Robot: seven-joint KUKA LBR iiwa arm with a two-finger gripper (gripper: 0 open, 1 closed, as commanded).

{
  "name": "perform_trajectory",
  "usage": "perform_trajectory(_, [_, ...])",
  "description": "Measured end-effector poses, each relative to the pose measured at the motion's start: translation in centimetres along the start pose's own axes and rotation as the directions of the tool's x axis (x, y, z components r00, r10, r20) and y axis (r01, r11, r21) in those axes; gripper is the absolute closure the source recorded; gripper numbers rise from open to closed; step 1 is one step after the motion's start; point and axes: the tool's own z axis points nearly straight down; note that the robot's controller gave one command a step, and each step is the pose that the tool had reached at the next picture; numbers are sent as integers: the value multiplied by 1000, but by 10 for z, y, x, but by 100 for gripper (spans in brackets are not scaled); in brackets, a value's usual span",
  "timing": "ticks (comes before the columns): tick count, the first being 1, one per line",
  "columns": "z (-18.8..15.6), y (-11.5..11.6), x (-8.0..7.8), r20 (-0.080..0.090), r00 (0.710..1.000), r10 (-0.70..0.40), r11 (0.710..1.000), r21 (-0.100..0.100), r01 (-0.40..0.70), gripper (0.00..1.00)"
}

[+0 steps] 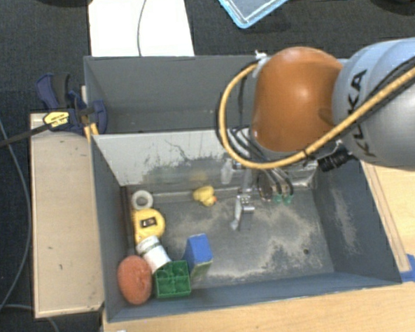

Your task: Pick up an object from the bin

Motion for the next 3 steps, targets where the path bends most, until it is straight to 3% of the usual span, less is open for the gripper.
perform_trajectory(1, [0, 0, 0, 0, 1000, 1, 1000, 0, -1, 0])
perform_trajectory(2, [32, -2, 11, 6, 984, 177, 984, -2, -177, 0])
perform_trajectory(3, [58, 6, 24, 2, 985, 171, 985, -1, -171, 0])
